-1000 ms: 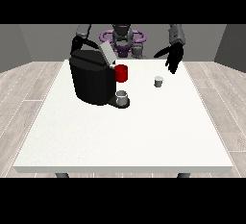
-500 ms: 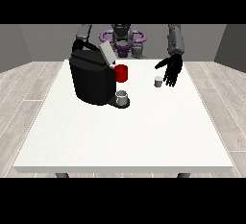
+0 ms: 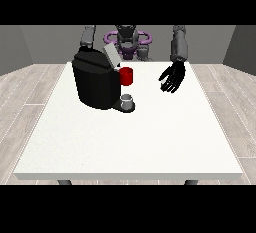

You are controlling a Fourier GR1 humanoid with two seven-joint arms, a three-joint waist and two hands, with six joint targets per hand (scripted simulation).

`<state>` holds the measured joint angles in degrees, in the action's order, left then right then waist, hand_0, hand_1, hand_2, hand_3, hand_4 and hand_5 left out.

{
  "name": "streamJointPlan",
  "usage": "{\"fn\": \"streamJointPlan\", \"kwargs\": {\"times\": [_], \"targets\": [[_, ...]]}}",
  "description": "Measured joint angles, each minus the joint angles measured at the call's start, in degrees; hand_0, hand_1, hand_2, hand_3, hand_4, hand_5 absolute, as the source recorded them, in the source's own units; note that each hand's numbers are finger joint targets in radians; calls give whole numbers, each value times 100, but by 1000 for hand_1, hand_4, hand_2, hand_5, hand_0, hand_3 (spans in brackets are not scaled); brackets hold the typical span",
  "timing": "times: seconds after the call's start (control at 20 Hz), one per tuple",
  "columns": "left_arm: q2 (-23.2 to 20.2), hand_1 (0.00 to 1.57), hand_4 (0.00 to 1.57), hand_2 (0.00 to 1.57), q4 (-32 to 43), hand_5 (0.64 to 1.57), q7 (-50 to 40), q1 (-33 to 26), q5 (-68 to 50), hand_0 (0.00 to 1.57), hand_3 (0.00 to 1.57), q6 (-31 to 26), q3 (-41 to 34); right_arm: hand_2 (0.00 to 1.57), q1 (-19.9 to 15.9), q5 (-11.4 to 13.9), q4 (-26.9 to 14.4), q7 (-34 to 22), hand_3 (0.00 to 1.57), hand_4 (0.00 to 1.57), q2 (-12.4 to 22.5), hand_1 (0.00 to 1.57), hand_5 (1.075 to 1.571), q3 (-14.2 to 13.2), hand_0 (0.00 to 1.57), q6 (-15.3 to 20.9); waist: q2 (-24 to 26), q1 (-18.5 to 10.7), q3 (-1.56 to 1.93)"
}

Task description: Insert the coffee pod into the coffee machine and close the lid

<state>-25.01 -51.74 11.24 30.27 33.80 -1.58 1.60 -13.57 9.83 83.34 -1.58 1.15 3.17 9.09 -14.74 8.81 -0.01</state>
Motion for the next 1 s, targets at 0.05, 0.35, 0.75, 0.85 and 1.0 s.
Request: {"fn": "streamJointPlan", "kwargs": {"times": [0.05, 0.35, 0.75, 0.85, 1.0], "targets": [[26, 941, 429, 1039, 65, 1571, 17, 42, 124, 941, 871, 89, 57, 0, -27, 29, -42, 13, 0, 0, -24, 0, 1571, 39, 0, 42, -20, -1, 0], [-1, 912, 335, 1036, 399, 1571, 18, 98, 796, 912, 891, 173, 448, 0, -95, 4, -279, 23, 0, 0, -26, 0, 1571, 9, 0, 30, 54, -12, 3], [-48, 870, 413, 1021, 908, 1571, 45, 355, 1333, 870, 921, -53, 622, 0, -202, -154, -676, 194, 0, 0, -1, 0, 1571, -126, 0, -64, 149, -55, 6], [-35, 1036, 395, 1121, 1092, 1571, 103, 420, 1392, 1036, 1006, -66, 568, 0, -136, -193, -699, 258, 0, 0, 40, 0, 1571, -135, 0, -163, 186, -8, 6], [22, 1190, 506, 1287, 1135, 1571, 217, 472, 1508, 1190, 1216, -67, 574, 0, -124, -243, -935, 356, 0, 0, 37, 0, 1571, -279, 0, -109, 291, -107, 4]]}}
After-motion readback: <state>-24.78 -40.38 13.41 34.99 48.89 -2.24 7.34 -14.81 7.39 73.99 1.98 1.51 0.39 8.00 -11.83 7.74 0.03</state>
